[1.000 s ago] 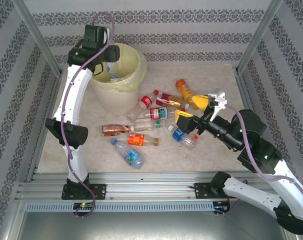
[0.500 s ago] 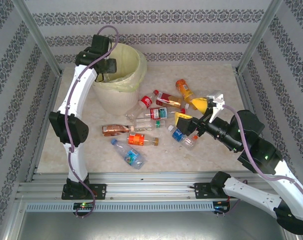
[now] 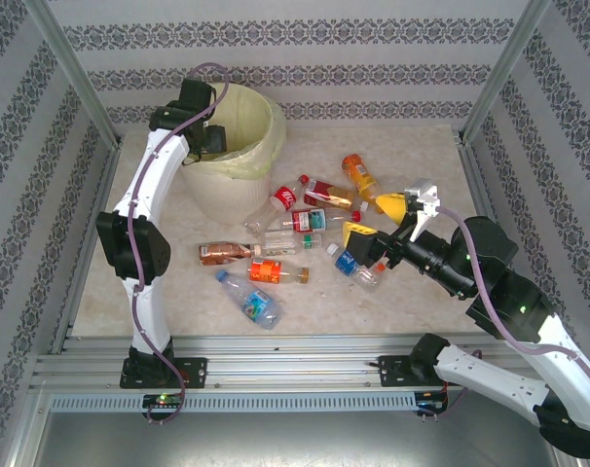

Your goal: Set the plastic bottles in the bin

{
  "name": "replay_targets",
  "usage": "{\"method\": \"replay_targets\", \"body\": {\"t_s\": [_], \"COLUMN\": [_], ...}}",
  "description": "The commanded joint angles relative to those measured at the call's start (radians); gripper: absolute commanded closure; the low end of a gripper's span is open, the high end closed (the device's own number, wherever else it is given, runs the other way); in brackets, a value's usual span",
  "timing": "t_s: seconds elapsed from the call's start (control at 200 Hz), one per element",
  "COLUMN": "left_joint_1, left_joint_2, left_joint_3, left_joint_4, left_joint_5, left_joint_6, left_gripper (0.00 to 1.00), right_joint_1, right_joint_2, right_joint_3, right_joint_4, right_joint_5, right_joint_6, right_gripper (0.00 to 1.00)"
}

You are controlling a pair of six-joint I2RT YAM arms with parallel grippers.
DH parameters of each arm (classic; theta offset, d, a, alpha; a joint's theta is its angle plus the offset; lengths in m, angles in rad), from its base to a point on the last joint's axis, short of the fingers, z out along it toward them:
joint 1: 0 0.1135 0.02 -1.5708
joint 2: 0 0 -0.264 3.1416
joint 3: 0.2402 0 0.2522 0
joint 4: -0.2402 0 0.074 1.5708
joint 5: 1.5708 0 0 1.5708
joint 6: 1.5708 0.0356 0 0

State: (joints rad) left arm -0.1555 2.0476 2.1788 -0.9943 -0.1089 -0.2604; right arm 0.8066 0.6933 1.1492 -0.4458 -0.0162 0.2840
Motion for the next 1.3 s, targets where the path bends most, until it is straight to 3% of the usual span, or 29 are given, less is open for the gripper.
{"method": "replay_targets", "body": {"t_s": [0.0,0.535,0.814,1.294], "left_joint_1": [0.009,0.009,0.004,-0.060], "left_joint_2": [-0.021,-0.127,-0.252,-0.654], "left_joint_3": [0.003,0.026,-0.028,-0.466], "left_joint_4": [0.027,0.059,0.123,0.364], "left_joint_5": [0.007,0.139,0.255,0.594], "left_joint_6": [-0.016,-0.006,-0.002,0.041], "left_gripper": [0.25,0.00,0.00,0.00], "right_joint_1": [-0.009,-0.009,-0.009,-0.008], "right_joint_2": [-0.013,-0.013,-0.005,0.059], "right_joint_3": [-0.008,-0.009,-0.027,-0.078], "right_joint_4": [-0.007,-0.021,-0.050,-0.193], "right_joint_5": [-0.011,-0.007,0.016,0.061], "right_joint_6": [0.007,0.013,0.010,0.030], "right_gripper": [0.02,0.02,0.02,0.02]}}
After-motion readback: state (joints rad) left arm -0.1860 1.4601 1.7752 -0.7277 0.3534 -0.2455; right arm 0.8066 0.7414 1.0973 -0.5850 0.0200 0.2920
